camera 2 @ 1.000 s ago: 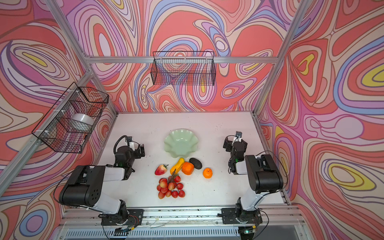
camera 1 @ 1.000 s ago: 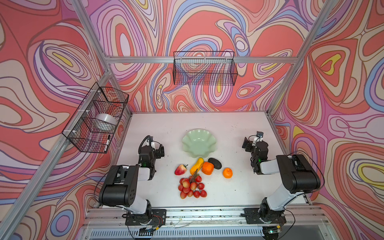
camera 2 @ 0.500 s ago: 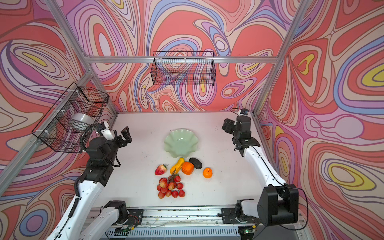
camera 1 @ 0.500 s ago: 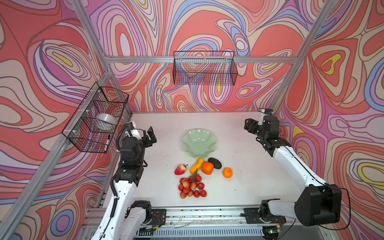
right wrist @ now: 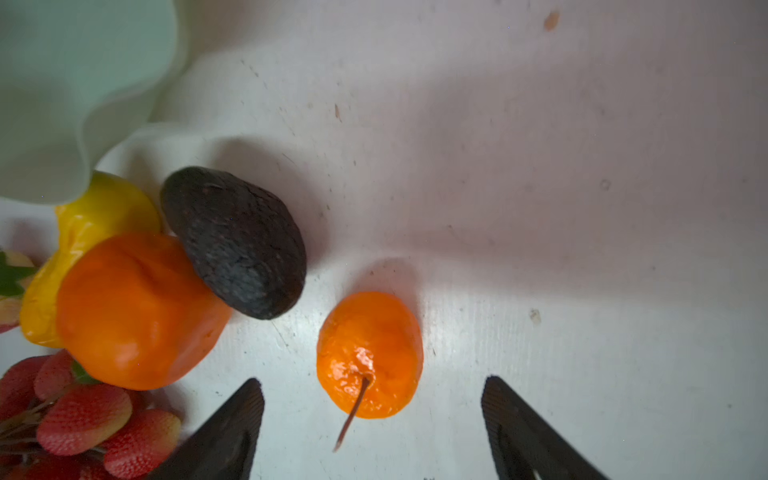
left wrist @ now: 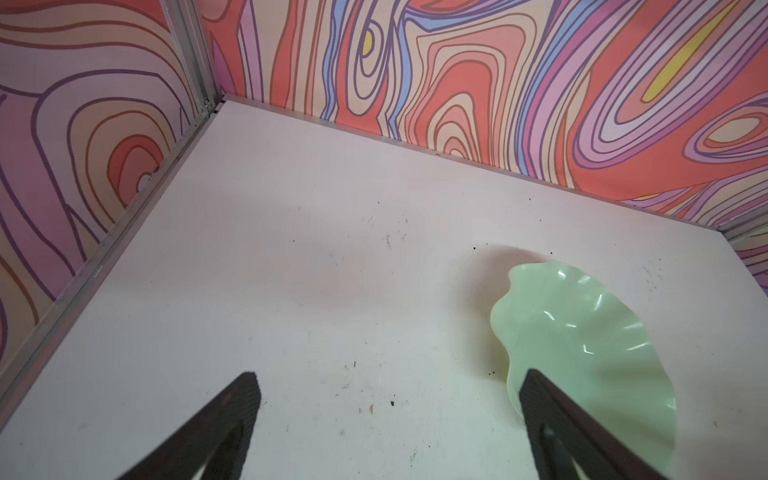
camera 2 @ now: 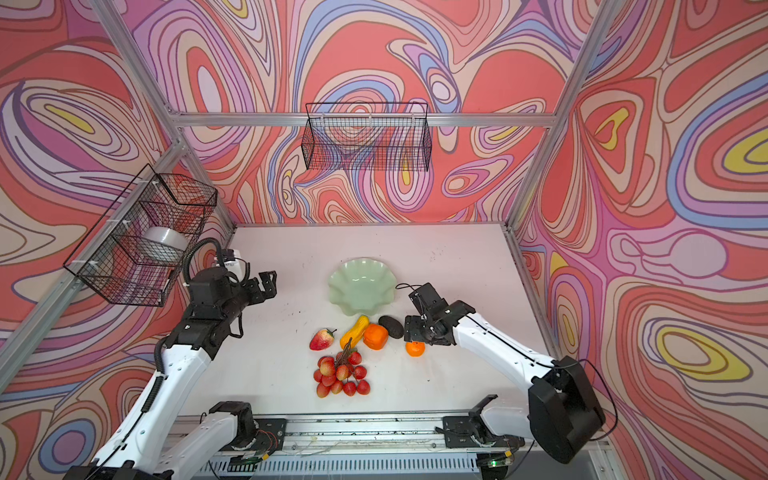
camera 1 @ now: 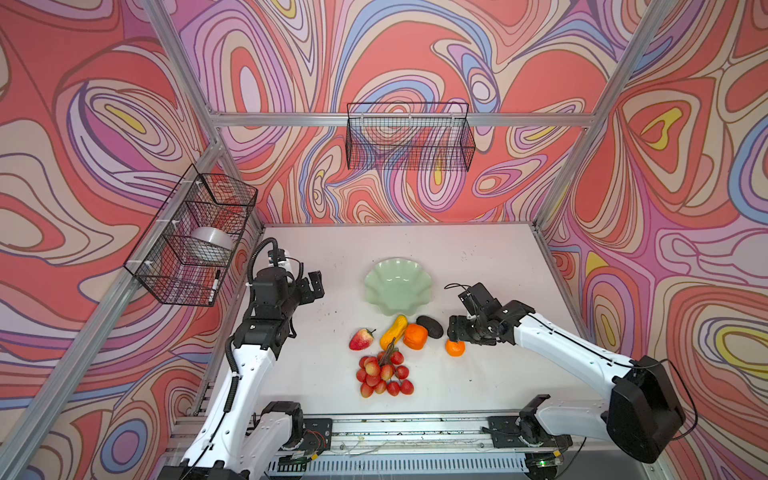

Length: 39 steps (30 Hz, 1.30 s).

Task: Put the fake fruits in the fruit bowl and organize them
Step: 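Reach the right gripper to the small tangerine and grasp it while the left arm rises, then carry the tangerine into the green bowl and release it with the right gripper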

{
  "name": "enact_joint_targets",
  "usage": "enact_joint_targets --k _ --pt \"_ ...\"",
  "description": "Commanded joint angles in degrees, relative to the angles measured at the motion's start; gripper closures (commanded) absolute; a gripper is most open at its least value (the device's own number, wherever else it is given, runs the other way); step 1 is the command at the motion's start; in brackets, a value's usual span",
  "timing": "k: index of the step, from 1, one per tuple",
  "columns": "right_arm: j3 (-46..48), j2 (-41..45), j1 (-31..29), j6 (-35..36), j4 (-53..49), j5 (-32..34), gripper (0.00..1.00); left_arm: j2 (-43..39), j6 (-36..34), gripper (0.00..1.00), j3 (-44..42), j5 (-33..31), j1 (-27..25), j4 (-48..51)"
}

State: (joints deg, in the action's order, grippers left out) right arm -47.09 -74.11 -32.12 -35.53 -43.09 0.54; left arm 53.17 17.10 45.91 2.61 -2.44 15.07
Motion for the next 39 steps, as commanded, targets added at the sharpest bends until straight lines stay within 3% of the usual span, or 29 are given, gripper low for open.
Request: enact_joint_targets --k 1,8,13,17,19,22,25,31,35,39 --pt "1.95 -1.34 -1.42 -4.73 2.05 -1.5 0.14 -1.08 1.0 0.01 0.6 2.47 -0.11 1.58" --pt "3.86 -6.51 -2.93 -6.14 8.08 -1.44 0.18 -1.93 1.0 0.0 0.23 2.04 -0.11 1.54" --pt "4.28 -8.53 -3.87 -7.47 8.87 2.28 0.3 -2.1 1.0 0.0 0.23 1.98 -0.11 1.71" --pt "4.51 -7.28 -4.17 -7.48 7.58 4.82 0.48 -2.37 1.17 0.0 0.15 1.59 -0.09 1.89" --pt "2.02 -5.83 -4.91 -6.68 3.98 7.89 0.54 -2.37 1.27 0.0 0.19 1.17 -0.07 2.36" --pt "-5.77 -3.71 -5.76 -4.36 -3.15 13.35 0.55 -2.23 1.35 0.0 0.31 1.0 -0.11 3.0" --pt "-14.7 -4.59 -5.76 0.23 -3.74 15.5 0.56 -1.81 0.94 0.02 1.28 2.4 -0.2 4.46" --pt "-34.37 -21.75 -5.76 8.44 0.39 10.83 0.57 -1.47 -1.37 0.04 5.04 7.72 -0.28 15.19" --pt "-43.62 -33.48 -5.76 12.6 3.22 7.85 0.57 -5.41 4.19 0.05 0.75 12.13 -0.35 18.52" --pt "-54.83 -45.67 -5.76 16.31 0.07 8.97 0.57 -9.09 8.44 0.05 -2.08 13.82 -2.13 21.89"
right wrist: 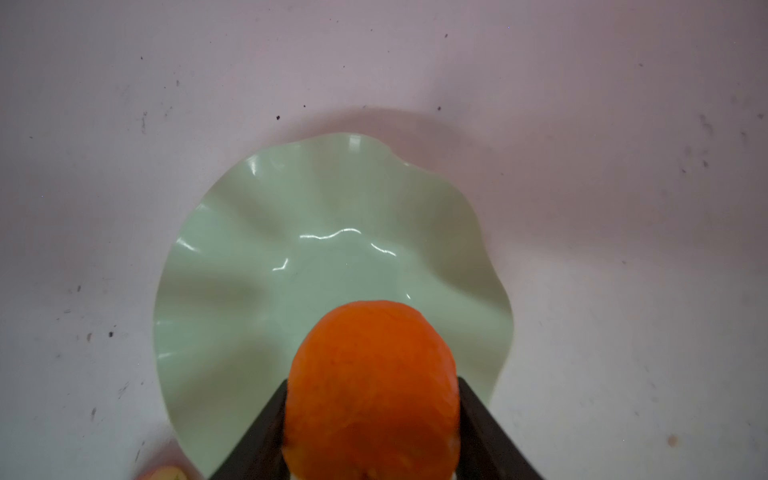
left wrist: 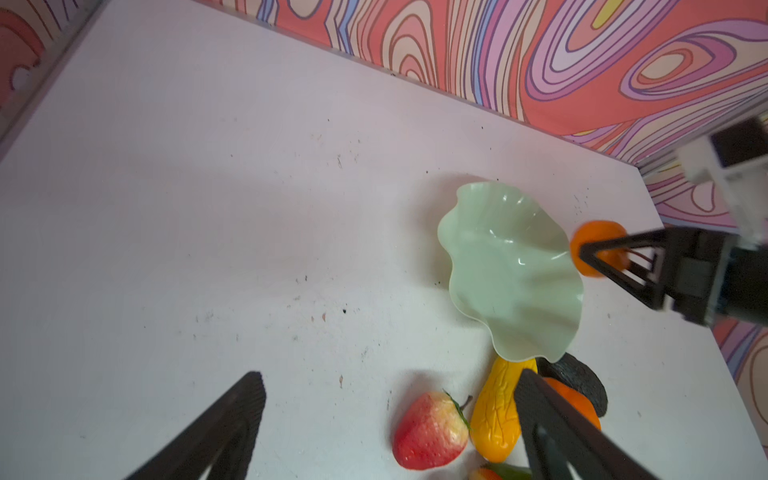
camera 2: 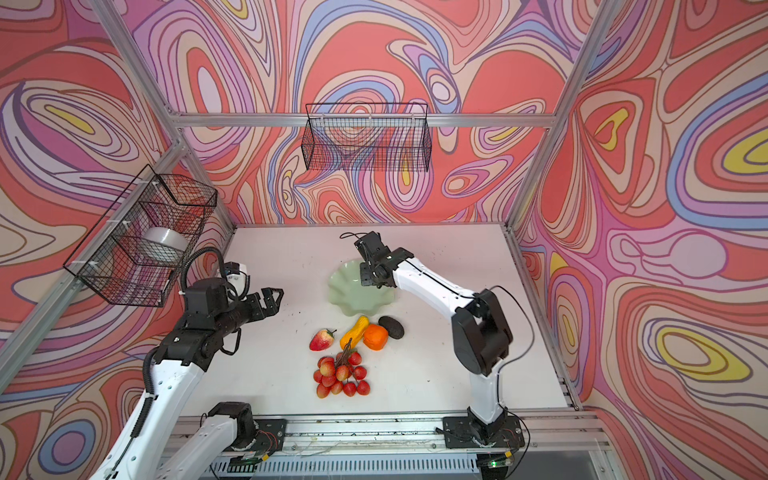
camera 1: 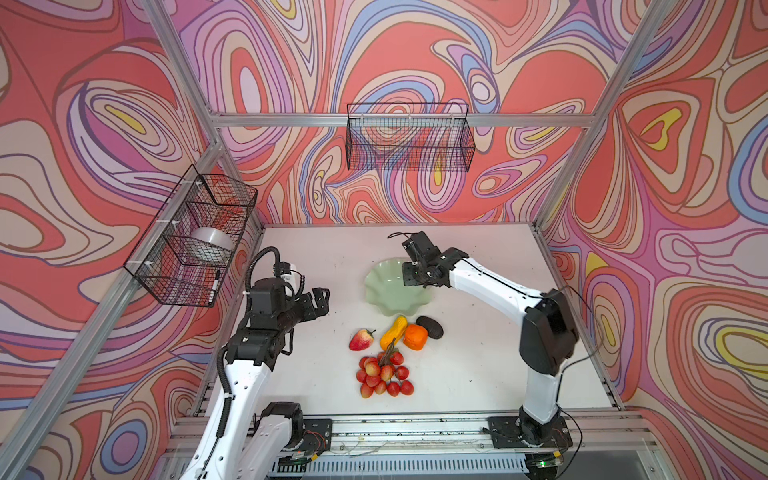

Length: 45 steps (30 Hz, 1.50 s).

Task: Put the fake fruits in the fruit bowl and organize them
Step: 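Carry the tangerine into the green bowl and release it with the right gripper, then grasp the red-yellow apple with the left gripper while the right gripper nears the avocado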

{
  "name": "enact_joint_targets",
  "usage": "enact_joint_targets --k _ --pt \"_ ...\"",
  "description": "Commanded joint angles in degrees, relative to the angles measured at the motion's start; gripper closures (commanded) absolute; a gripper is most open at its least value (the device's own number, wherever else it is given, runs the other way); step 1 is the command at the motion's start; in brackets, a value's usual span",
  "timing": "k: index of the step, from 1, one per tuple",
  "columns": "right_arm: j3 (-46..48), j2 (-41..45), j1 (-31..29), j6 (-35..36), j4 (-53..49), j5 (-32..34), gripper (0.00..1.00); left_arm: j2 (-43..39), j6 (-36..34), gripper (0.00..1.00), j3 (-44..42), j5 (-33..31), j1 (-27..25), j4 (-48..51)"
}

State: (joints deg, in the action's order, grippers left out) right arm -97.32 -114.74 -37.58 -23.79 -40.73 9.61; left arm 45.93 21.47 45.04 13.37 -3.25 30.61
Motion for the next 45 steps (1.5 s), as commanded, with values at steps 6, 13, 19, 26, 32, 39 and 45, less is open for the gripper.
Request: enact_joint_targets --k 6,13,19,26,32,39,45 --pt "-8.75 -12.46 -0.3 5.07 -1.15 -1.89 0.57 -1.9 6.32 0.06 -1.62 1.19 -3.63 12.02" --pt "-12.14 -17.59 -0.3 5.77 -1.77 -2.68 0.51 0.07 10.25 0.07 -4.49 -0.01 -8.64 9.94" --pt "-11.56 -17.67 -0.28 5.48 -1.51 -3.46 0.36 2.86 11.04 0.07 -4.96 -1.85 -12.18 9.53" --pt "-8.66 -9.87 -0.3 4.99 3.04 -2.93 0.18 7.39 10.52 0.08 -4.96 -1.53 -15.33 7.36" --pt "-1.52 5.54 0.18 3.51 9.66 0.08 0.09 14.77 10.4 0.08 -4.27 -5.19 -22.8 3.98" --pt "14.49 24.21 1.16 -1.25 14.42 2.79 0.06 23.07 7.65 0.08 -2.33 -8.71 -25.09 0.71" --pt "24.06 32.82 1.36 -4.1 14.45 6.01 0.06 28.51 6.84 0.06 -2.24 -5.56 -26.58 -5.47"
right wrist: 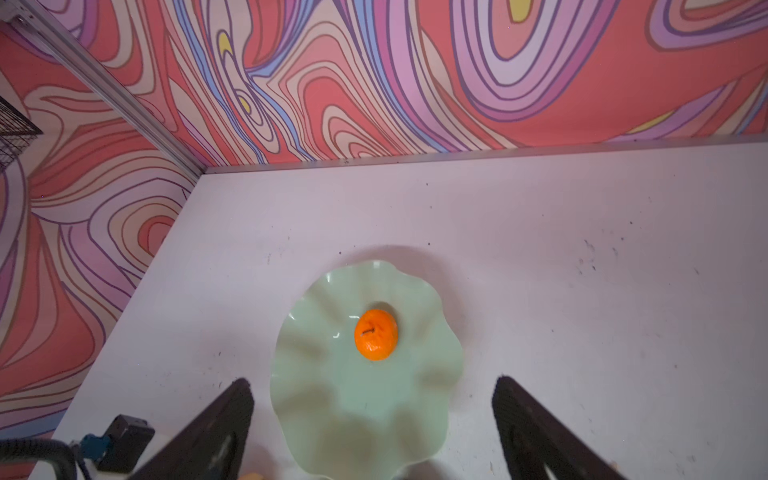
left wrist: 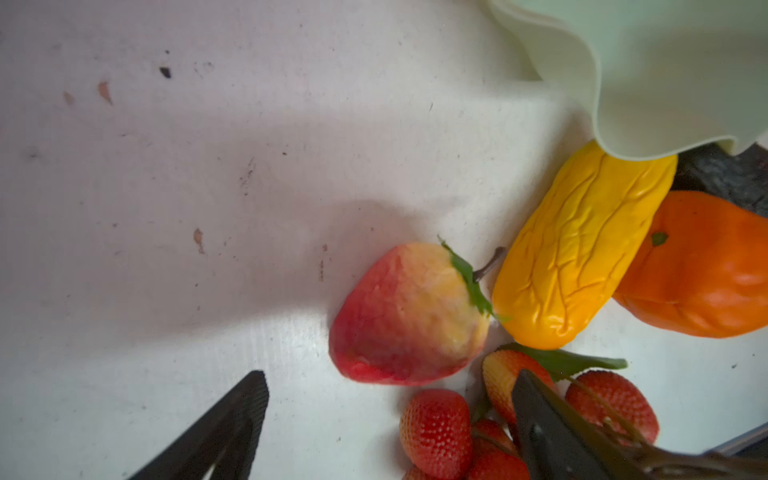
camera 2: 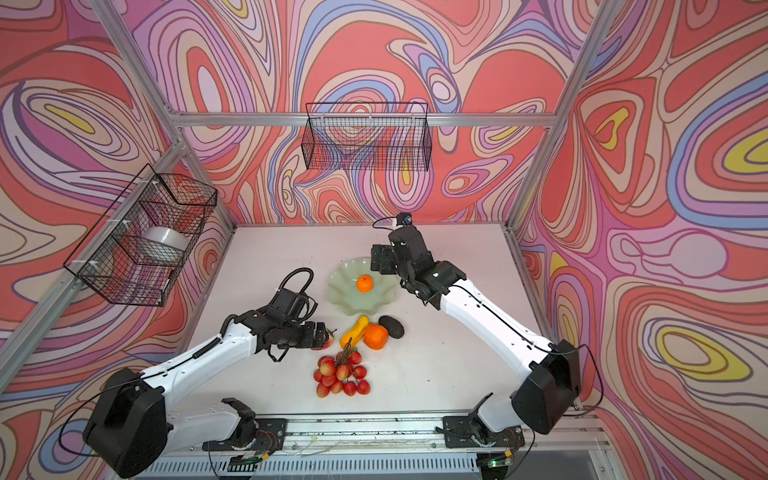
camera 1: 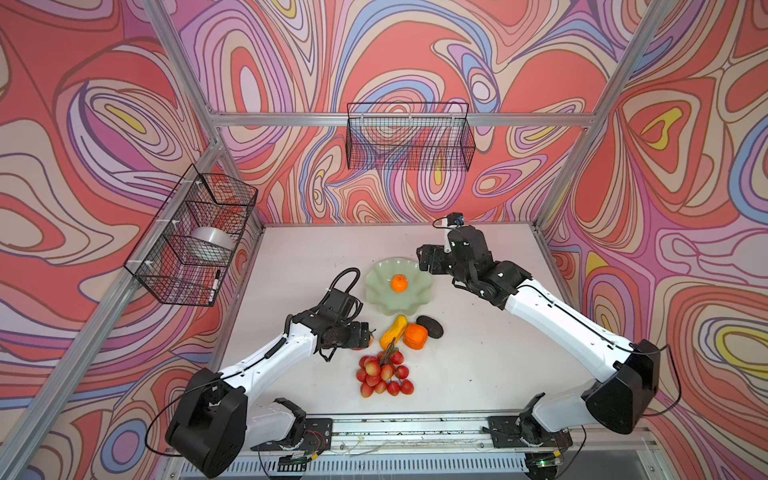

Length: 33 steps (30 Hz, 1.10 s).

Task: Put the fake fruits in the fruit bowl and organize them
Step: 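Grasp the red-yellow apple with the left gripper while the right gripper nears the avocado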

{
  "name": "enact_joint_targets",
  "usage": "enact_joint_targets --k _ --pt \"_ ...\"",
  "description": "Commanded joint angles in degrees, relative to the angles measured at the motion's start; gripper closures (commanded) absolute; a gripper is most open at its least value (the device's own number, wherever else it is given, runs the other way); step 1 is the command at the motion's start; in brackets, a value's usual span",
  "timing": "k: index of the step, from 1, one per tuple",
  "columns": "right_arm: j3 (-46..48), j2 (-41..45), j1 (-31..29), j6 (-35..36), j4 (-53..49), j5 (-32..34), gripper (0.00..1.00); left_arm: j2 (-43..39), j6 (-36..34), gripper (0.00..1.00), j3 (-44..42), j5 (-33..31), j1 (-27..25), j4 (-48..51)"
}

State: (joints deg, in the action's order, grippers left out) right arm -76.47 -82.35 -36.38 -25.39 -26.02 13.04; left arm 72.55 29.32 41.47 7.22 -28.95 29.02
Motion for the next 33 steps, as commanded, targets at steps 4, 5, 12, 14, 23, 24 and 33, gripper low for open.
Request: enact_joint_targets --k 4,5,12,14,23,24,33 --pt "4.73 1.9 0.3 -3.29 -0.36 3.04 0.06 5.5 -0.52 0.06 1.24 0.93 -1.55 -6.37" --pt "4.67 1.94 0.42 -3.31 -0.35 3.1 0.06 6.49 -0.39 0.09 1.29 0.7 -1.56 -6.46" --pt "4.74 1.34 0.61 -3.17 0.78 2.37 0.06 8.63 0.03 0.43 1.84 -3.98 -1.53 -5.08" --pt "5.08 0.66 0.61 -3.53 0.97 1.63 0.06 7.73 -0.16 0.52 2.27 -4.87 -1.55 -4.4" --pt "7.16 1.6 0.78 -5.04 1.59 1.3 0.06 -3.11 -3.31 0.57 11.67 -6.78 -1.55 4.26" --pt "7.82 2.21 0.79 -5.24 1.46 1.14 0.06 -3.18 -4.11 0.56 13.69 -6.71 -1.55 3.89" --pt "17.24 8.34 0.72 -10.46 -3.01 -4.21 0.08 19.16 -8.65 0.53 35.23 -6.61 -1.55 2.04"
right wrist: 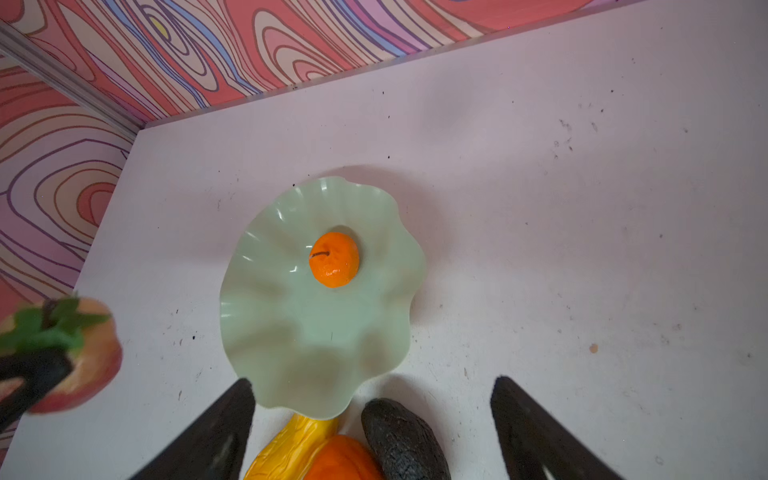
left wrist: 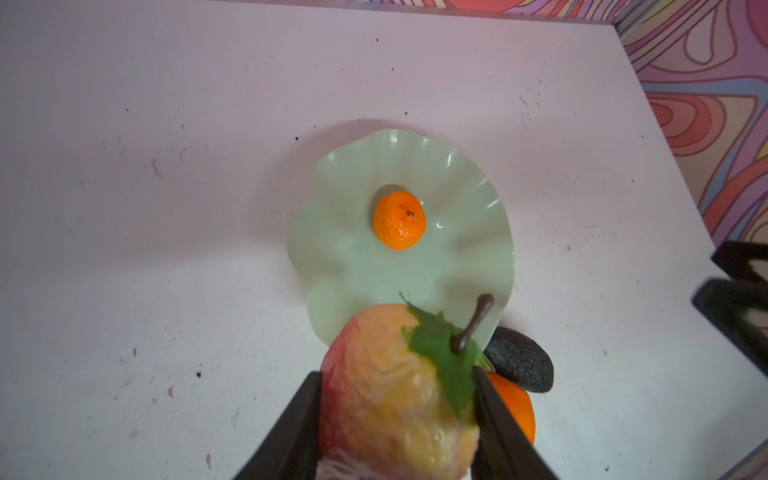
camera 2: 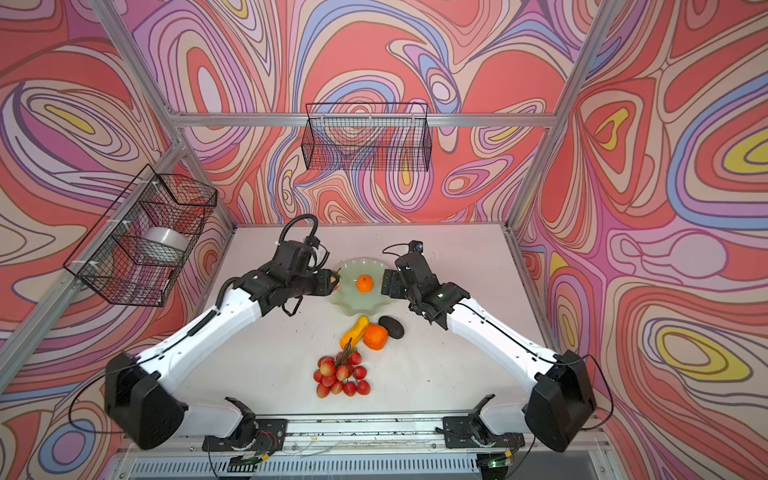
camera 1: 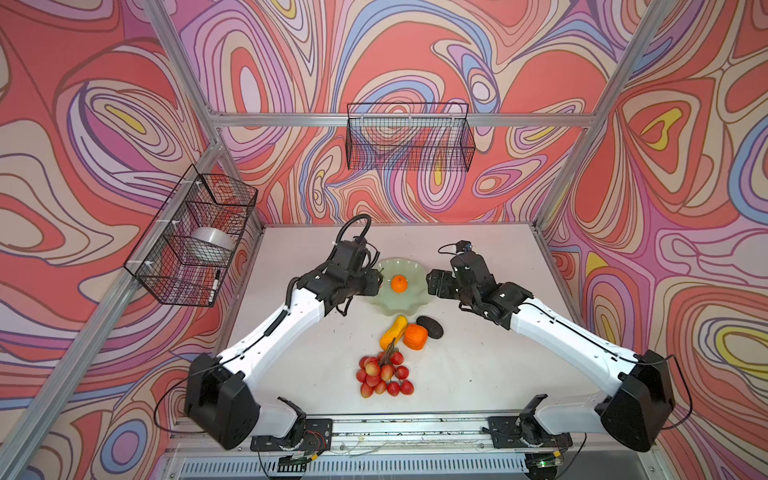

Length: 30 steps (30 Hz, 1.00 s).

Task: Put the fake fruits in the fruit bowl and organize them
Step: 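Grasp the red-yellow apple with the left gripper while the right gripper nears the avocado, then set the apple in the bowl with left gripper while right gripper grasps the avocado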

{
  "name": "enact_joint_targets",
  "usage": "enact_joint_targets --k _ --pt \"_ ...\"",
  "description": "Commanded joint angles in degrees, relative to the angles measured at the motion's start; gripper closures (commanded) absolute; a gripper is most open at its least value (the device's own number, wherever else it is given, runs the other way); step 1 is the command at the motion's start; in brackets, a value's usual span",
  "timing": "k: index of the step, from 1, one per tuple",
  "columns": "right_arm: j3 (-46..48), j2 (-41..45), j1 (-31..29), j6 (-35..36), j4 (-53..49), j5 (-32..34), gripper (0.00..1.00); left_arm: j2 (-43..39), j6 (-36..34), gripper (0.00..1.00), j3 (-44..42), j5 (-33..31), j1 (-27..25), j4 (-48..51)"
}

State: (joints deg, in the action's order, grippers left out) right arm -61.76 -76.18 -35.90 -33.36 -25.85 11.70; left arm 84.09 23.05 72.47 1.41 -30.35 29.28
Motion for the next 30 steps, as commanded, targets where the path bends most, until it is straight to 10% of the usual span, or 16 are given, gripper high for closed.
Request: enact_joint_targets --k 1,17,30 --pt "3.21 2.48 0.27 -2.29 -4.14 -3.85 0.09 10.32 -2.63 0.53 6.38 -1.1 -0.15 2.37" --pt "12.72 -1.16 -0.22 -2.69 -2.0 -10.83 0.12 32.36 -1.7 0.47 20.92 -0.82 -0.06 5.95" --pt "11.1 -9.71 -0.31 -0.66 3.81 -10.21 0.15 27.44 -1.05 0.2 21.01 -1.02 -0.06 5.72"
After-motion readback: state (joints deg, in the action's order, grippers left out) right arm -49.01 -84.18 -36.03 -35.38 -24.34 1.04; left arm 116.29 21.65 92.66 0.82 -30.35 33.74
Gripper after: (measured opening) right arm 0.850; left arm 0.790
